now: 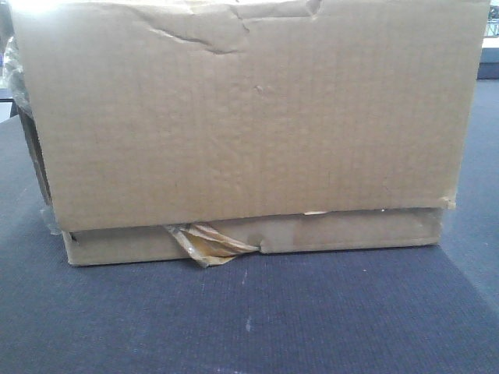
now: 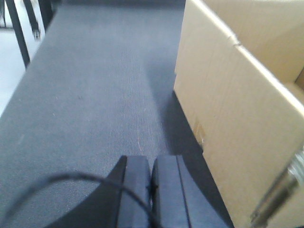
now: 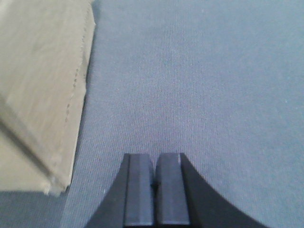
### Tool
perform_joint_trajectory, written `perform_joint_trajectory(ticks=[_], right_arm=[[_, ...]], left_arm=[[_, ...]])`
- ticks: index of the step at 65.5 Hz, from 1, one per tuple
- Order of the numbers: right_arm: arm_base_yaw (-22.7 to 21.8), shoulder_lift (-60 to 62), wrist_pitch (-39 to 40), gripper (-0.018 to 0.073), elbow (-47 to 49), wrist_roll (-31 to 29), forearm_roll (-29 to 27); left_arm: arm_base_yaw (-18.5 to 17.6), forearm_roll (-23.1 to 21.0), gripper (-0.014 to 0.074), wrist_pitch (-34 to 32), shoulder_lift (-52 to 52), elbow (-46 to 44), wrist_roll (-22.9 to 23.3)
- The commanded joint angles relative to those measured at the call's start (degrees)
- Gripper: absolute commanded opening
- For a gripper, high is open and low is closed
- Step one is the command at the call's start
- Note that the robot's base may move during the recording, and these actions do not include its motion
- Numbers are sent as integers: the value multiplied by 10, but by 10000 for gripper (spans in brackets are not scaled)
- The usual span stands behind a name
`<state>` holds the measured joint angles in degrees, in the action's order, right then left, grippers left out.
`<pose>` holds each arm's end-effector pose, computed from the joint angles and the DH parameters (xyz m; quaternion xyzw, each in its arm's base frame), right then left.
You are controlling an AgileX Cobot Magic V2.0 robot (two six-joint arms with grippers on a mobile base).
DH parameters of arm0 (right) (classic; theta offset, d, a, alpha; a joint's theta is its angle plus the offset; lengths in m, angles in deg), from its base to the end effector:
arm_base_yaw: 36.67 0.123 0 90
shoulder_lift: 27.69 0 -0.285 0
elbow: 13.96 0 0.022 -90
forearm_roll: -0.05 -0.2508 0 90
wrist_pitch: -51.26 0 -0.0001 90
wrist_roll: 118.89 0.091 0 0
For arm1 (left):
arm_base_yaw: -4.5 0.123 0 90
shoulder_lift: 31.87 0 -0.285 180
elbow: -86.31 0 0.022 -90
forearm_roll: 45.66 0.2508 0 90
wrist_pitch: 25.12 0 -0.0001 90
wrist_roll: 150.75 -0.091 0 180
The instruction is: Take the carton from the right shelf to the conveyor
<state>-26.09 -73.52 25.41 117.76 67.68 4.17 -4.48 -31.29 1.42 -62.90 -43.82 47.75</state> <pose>0.1302 0.0214 0.2860 -0.0504 0.8641 0.0451 0.4988 0.0871 -0.0035 0.3052 -0.0094 0.8018 -0.0314 0.5967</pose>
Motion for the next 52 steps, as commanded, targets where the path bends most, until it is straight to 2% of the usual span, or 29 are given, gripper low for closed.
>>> perform_joint_trajectory(ticks=[1,11,25,52], right_arm=[[-3,74,24,-69,-32,-7,9],[-2,193,22,-69,-56,-16,9],[-2,329,14,-69,-57,-35,9],[-2,364,15,-69,-57,-35,9]], left_arm=[[2,-3,-8,-19,60,19,-4],[2,-1,-8,-15,144,27,-4],[2,-1,-8,-14,211,27,-4],[2,-1,-8,-14,218,27,-4]])
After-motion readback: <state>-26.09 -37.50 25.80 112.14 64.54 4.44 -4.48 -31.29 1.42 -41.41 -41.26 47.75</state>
